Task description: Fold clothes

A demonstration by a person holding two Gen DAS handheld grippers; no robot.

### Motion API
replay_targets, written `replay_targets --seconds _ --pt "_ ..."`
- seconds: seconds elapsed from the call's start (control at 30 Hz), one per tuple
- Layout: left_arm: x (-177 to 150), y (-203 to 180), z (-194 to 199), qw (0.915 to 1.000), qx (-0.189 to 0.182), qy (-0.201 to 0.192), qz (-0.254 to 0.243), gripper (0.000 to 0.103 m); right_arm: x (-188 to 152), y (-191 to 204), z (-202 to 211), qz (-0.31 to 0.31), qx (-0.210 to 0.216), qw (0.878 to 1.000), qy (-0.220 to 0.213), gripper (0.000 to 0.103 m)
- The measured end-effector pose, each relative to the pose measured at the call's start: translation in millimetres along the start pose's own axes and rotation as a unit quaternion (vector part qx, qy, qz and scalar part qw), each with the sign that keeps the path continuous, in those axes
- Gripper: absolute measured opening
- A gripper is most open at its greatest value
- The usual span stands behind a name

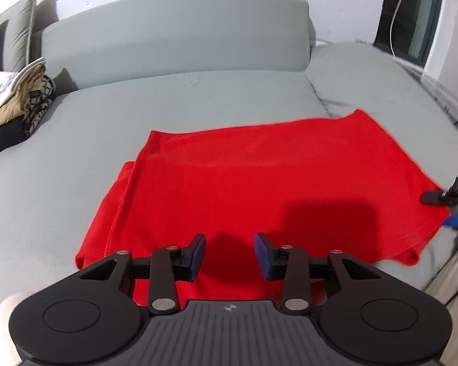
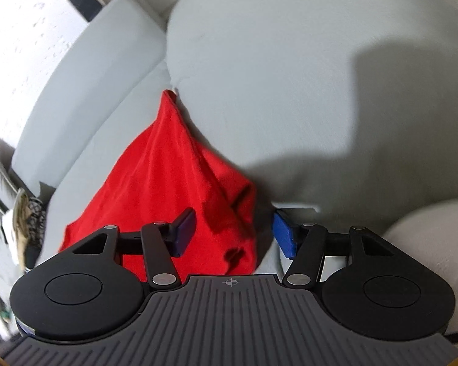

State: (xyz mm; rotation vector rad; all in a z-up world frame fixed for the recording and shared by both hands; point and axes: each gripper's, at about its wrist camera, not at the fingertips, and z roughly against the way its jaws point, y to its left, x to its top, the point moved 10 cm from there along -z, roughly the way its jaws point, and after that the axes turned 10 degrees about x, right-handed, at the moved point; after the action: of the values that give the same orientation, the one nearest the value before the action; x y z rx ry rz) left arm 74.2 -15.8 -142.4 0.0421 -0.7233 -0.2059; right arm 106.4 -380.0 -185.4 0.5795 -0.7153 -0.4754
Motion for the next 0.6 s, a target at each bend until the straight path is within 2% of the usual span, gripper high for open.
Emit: replay_targets --seconds 0.1,0.13,0.2,0.43,0.5,0.6 --pt "-10.4 -6.0 -12.5 0.9995 -0.005 0.014 -0.026 0.030 -0.7 4.9 -2.3 0.037 -0.004 0.999 -0.007 0.062" --pt "-10.0 -7.7 -11.6 0.9992 -0.001 0.011 -0.038 0.030 -1.1 7.2 -2.1 0.052 -0.007 0.999 -0.009 0.047" --pt "-9.4 -8.0 -11.1 0.9990 -0.002 0.012 -0.043 0.030 -0.6 13.8 0.9 0.091 -0.026 0.995 -0.013 0.007" --pt "-7.9 -7.7 -11.5 0.9983 -0.016 0.019 -0.054 0.030 7.8 48.7 12.3 0.175 -0.082 0.981 -0.014 0.007" --pt "-6.6 -6.4 -9.1 0.9980 -0.018 0.025 -0.055 0.030 10.3 67.7 16.6 0.195 -0.096 0.976 -0.014 0.007" --pt "-0.6 7.9 4.4 0.9990 -0.022 0.030 -0.024 0.031 12.8 116.0 21.3 0.238 -0.103 0.966 -0.022 0.007"
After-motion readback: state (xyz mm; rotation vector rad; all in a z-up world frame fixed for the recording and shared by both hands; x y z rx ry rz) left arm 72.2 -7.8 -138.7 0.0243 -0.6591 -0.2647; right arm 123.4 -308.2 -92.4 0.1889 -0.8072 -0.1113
